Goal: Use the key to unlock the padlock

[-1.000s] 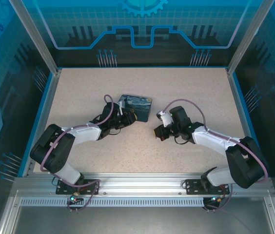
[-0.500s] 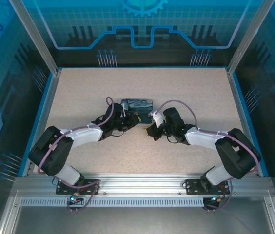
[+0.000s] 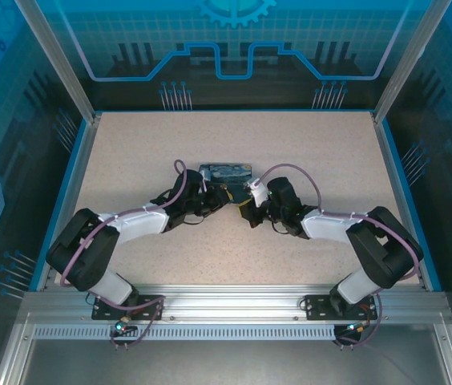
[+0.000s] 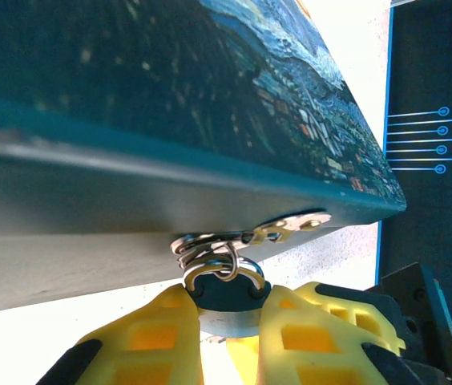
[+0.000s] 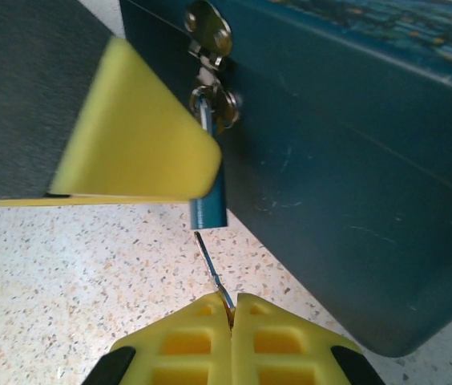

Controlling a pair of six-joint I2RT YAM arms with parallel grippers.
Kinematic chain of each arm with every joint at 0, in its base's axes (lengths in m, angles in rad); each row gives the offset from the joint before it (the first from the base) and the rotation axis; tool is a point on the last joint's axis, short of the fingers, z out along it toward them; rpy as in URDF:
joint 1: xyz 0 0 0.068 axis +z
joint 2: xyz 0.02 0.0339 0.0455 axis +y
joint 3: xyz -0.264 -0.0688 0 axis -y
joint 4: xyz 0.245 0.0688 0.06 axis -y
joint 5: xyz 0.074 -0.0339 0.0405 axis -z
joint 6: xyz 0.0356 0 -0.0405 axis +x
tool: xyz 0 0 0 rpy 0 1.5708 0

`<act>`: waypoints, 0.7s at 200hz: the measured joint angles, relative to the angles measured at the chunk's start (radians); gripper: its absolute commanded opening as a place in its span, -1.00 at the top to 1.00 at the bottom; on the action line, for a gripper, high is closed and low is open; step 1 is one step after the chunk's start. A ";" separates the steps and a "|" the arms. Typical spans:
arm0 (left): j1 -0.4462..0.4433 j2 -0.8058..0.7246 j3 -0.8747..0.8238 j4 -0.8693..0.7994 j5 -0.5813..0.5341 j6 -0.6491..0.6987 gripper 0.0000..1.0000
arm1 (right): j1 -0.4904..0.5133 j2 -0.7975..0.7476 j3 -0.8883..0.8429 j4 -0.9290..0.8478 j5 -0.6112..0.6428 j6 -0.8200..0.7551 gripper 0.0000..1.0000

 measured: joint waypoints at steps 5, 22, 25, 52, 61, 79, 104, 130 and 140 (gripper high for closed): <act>0.000 -0.002 0.000 0.000 0.000 0.000 0.82 | 0.000 0.002 0.000 0.000 0.003 0.000 1.00; -0.001 -0.006 0.000 0.000 0.000 0.000 0.82 | 0.000 0.005 0.000 -0.002 0.016 0.000 1.00; -0.001 -0.006 0.000 0.000 0.000 0.000 0.82 | 0.000 0.005 0.000 -0.002 0.018 0.000 1.00; -0.001 -0.010 0.000 0.000 -0.003 0.000 0.82 | 0.000 0.005 0.000 -0.001 0.028 0.000 1.00; -0.001 -0.010 0.000 0.000 -0.003 0.000 0.82 | 0.000 0.005 -0.002 0.002 0.028 0.001 1.00; -0.002 -0.010 -0.001 0.000 -0.004 0.000 0.82 | 0.000 0.005 -0.005 0.005 0.027 0.004 1.00; -0.003 -0.010 -0.002 0.000 -0.004 0.000 0.82 | 0.000 0.005 -0.005 0.005 0.027 0.004 1.00; -0.003 -0.010 -0.003 0.000 -0.004 0.000 0.82 | 0.000 0.004 -0.005 0.006 0.027 0.004 1.00; -0.003 -0.010 -0.004 0.000 -0.004 0.000 0.82 | 0.000 0.001 -0.005 0.006 0.028 0.004 1.00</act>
